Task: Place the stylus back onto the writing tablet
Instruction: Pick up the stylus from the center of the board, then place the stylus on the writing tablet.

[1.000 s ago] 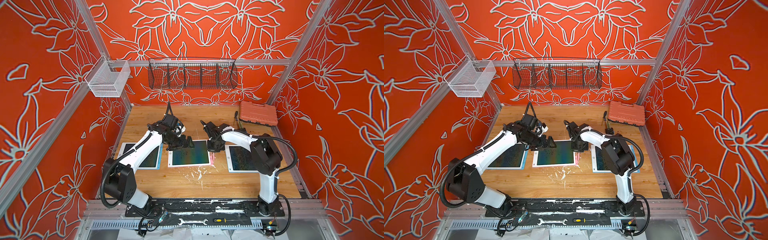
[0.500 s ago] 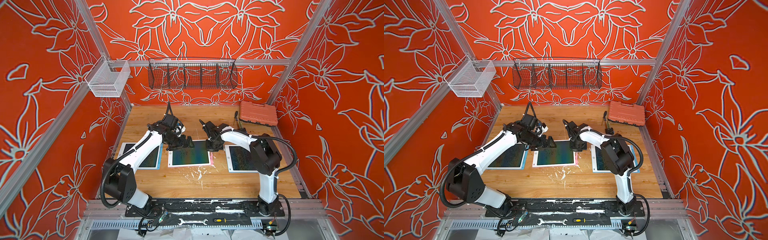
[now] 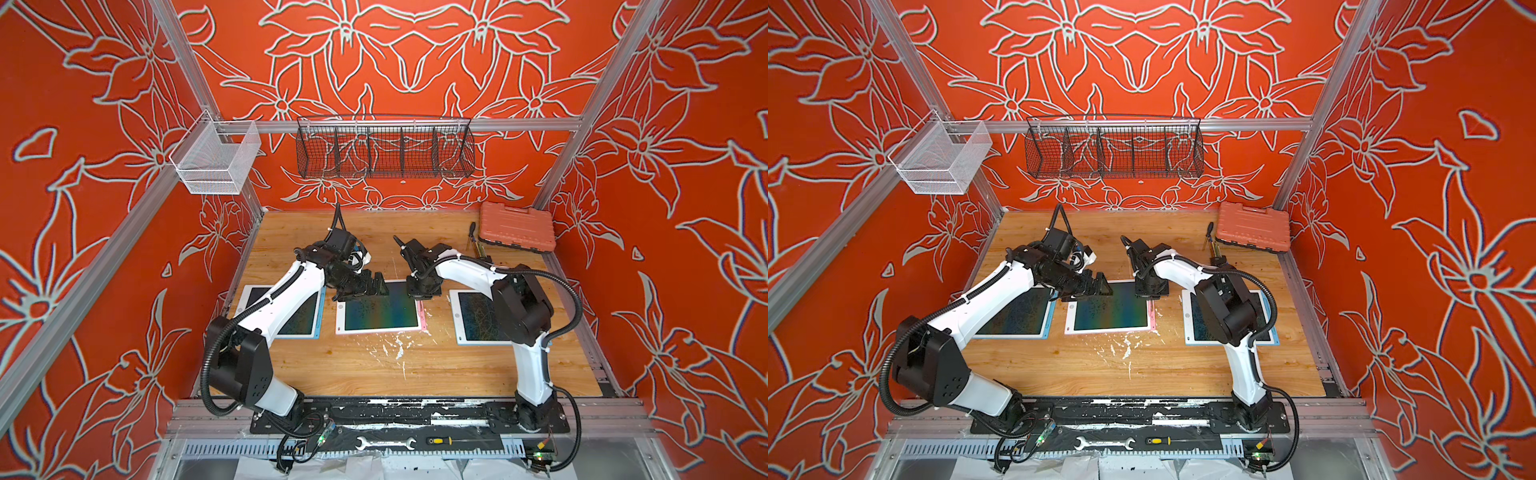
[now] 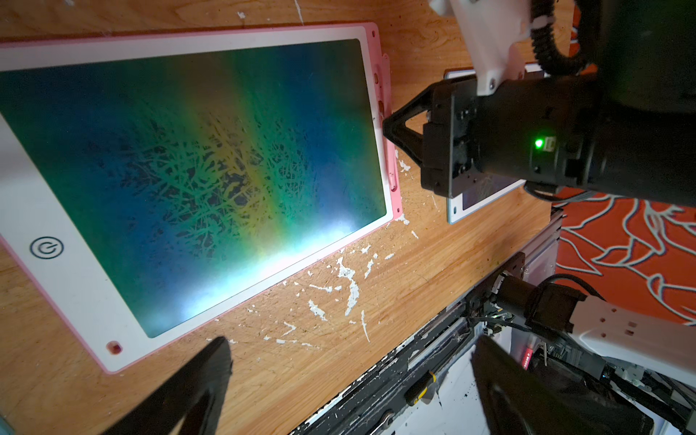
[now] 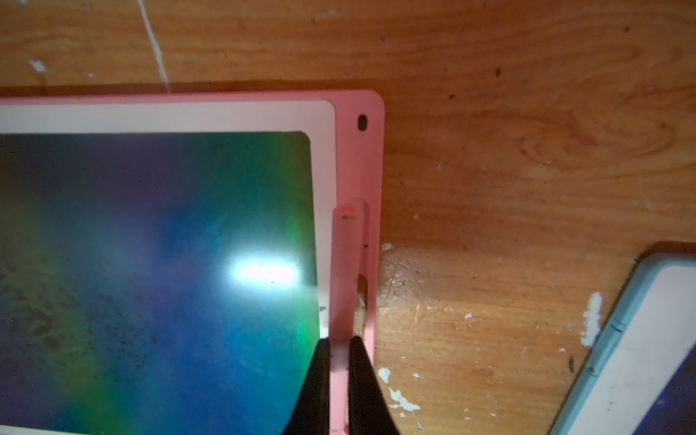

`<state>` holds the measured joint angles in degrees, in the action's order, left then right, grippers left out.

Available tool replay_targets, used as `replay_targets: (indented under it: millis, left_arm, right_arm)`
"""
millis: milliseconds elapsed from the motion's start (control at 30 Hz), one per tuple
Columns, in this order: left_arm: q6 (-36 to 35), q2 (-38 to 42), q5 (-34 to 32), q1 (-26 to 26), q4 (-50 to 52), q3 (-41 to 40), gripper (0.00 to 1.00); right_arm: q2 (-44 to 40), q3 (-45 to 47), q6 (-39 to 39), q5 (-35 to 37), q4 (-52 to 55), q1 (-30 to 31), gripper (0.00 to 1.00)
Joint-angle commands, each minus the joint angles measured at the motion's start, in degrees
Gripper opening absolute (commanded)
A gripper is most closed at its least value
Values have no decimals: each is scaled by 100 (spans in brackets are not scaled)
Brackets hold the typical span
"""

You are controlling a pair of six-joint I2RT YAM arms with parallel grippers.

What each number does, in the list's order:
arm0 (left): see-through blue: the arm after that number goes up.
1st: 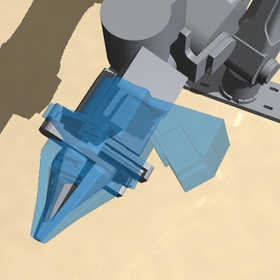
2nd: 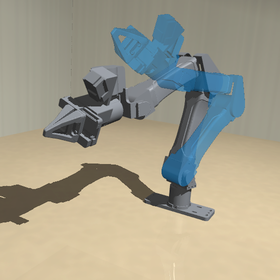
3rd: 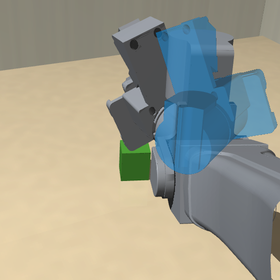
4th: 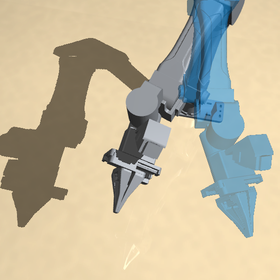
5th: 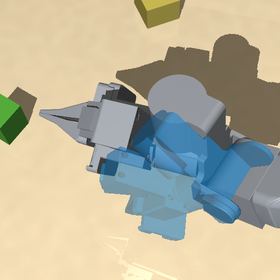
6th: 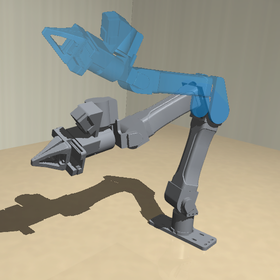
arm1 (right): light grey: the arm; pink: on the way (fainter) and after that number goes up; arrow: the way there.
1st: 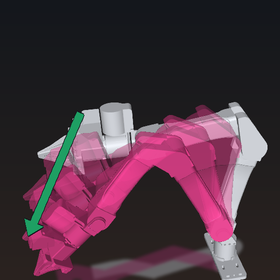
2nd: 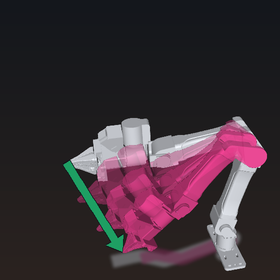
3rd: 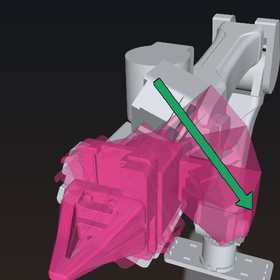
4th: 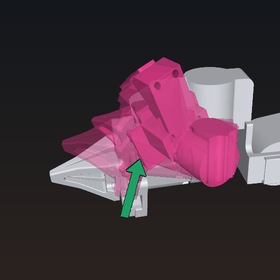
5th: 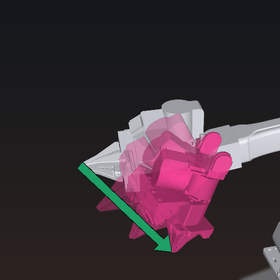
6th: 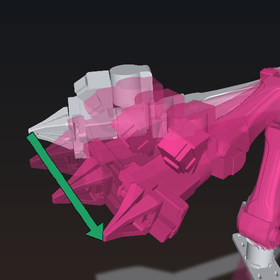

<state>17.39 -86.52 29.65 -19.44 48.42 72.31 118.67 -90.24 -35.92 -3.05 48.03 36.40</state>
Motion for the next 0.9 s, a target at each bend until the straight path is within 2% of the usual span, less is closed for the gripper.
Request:
replay_targets:
  millis: [0,400,867]
  left_arm:
    - [-44,101,-3,48,87,72,97]
    - [-36,63,8,46,83,125,97]
    - [-16,119,6,48,68,55,97]
  right_arm:
    - [182,-182,44,54,286,43,4]
    - [233,-170,92,104,374,43,5]
    - [204,-149,98,120,394,61,11]
